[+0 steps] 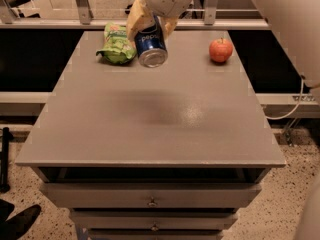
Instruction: Place pepsi can upright
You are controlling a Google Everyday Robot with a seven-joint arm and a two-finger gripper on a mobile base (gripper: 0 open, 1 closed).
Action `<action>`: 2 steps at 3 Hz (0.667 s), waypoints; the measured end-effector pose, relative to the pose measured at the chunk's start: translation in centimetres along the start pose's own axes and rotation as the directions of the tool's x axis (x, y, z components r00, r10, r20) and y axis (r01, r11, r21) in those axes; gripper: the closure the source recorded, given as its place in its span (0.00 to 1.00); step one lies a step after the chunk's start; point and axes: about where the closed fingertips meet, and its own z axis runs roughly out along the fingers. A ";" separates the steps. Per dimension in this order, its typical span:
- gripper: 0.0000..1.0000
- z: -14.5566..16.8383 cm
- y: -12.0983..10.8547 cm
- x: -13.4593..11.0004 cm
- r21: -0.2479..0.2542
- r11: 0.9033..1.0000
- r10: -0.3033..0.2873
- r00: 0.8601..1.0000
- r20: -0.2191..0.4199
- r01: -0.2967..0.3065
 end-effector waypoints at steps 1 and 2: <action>1.00 1.0 -0.9 -2.1 0.040 0.983 -0.175 0.982 -0.066 0.178; 1.00 1.8 -1.8 -1.6 0.152 0.927 -0.300 0.920 -0.254 0.344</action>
Offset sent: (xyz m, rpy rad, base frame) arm -0.0146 0.0265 -0.0054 0.2294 -0.6687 0.6236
